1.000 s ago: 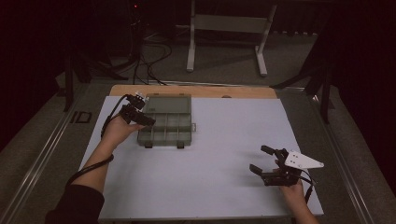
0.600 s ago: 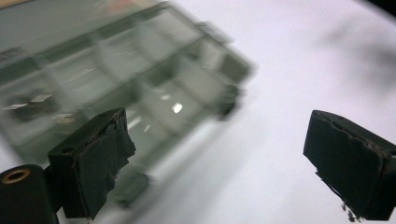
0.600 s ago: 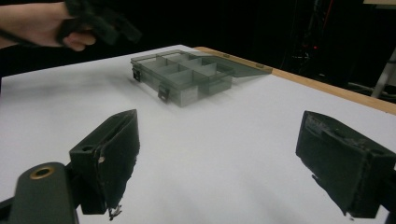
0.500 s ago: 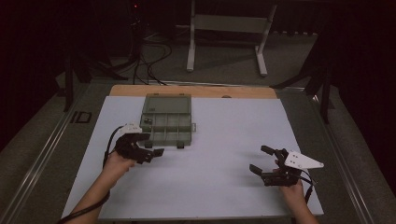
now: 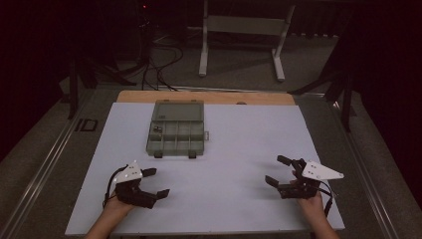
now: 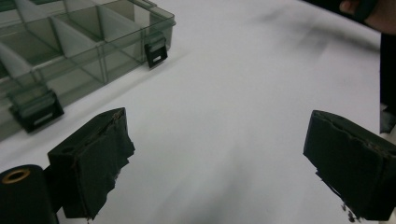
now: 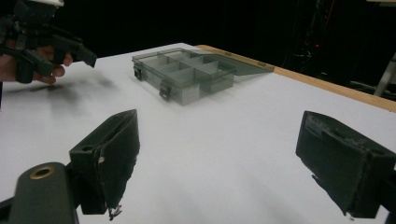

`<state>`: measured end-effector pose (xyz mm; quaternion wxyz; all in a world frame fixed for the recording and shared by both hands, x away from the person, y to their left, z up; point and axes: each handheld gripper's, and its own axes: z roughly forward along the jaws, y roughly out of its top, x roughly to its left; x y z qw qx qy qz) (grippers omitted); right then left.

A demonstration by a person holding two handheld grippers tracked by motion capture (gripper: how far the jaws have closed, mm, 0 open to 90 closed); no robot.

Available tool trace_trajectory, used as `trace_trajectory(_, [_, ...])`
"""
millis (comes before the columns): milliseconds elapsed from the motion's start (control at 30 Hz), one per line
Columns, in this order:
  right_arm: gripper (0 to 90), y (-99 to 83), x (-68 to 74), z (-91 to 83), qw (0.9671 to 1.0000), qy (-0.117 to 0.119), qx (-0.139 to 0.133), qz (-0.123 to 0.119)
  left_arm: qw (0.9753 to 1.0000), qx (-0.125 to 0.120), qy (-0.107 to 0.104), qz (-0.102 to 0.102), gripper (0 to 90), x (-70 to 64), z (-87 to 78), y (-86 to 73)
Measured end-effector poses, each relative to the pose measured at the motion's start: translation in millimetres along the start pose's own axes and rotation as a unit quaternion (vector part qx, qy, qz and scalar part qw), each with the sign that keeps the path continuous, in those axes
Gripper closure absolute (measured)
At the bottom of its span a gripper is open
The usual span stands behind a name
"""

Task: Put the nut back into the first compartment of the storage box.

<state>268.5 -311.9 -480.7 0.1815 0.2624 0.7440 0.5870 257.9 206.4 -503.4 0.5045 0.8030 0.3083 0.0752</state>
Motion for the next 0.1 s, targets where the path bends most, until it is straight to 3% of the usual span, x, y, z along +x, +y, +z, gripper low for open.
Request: trace_trajectory(100, [13.5, 0.3, 0.0, 0.1, 1.0000, 0.001, 0.000, 0.001, 1.0000, -0.002, -0.002, 0.003, 8.0, 1.2, -0.5, -4.2])
